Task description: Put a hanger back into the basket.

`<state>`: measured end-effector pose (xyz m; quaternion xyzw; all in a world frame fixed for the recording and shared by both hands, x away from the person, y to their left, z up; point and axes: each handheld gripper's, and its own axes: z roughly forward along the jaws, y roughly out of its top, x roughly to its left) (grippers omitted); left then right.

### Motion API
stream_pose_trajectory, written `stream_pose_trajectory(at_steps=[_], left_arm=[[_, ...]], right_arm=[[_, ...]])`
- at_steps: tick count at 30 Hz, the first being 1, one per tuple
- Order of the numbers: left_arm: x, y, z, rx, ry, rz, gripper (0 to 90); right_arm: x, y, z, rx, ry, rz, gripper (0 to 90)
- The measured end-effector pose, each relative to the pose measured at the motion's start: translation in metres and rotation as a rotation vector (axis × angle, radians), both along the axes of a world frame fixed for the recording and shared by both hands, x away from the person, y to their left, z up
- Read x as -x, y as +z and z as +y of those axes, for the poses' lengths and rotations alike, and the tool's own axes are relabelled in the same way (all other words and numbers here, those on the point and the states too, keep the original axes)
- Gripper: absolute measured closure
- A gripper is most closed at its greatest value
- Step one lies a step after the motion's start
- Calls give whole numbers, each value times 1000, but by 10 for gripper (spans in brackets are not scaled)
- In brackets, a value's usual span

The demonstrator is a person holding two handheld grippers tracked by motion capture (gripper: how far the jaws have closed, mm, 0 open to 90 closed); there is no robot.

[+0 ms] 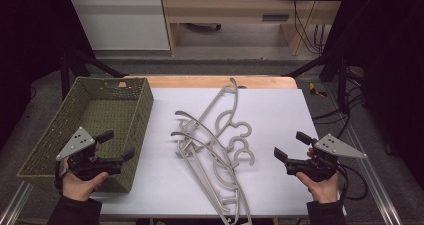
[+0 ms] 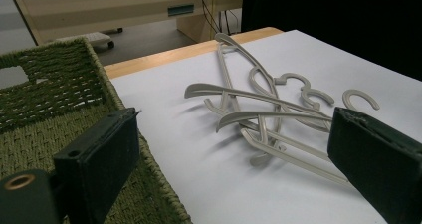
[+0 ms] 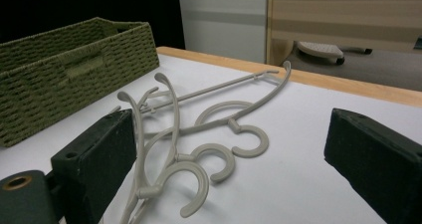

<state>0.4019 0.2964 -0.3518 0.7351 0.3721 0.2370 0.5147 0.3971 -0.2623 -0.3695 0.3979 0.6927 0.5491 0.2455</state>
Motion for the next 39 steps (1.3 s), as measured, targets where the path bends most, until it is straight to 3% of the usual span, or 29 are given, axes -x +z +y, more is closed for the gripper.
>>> stream_pose_trajectory(at_steps=[5, 10, 11, 14, 15, 19, 29, 32, 34, 39], left_arm=[[0, 0, 0, -1, -1, 0, 60], [1, 0, 1, -2, 1, -1, 61], [1, 0, 1, -3, 1, -3, 60], [2, 1, 1, -8, 4, -3, 60], [2, 1, 1, -7, 4, -3, 61], [3, 3, 1, -4, 2, -10, 62], [3, 3, 1, -9, 3, -9, 65], [4, 3, 0, -12, 2, -8, 65], [4, 3, -1, -12, 2, -8, 66], [3, 2, -3, -17, -1, -7, 66]], right_arm=[[2, 1, 4, 12, 13, 14, 68], [3, 3, 13, 27, 15, 59, 83], [4, 3, 18, 57, 41, 76, 92], [4, 2, 25, 84, 61, 93, 103], [6, 0, 32, 110, 84, 121, 120], [8, -3, 44, 156, 93, 162, 152], [19, -32, 75, 258, 180, 308, 242], [20, -38, 78, 274, 195, 335, 269], [19, -48, 82, 286, 216, 383, 325], [17, -57, 89, 299, 235, 425, 383]])
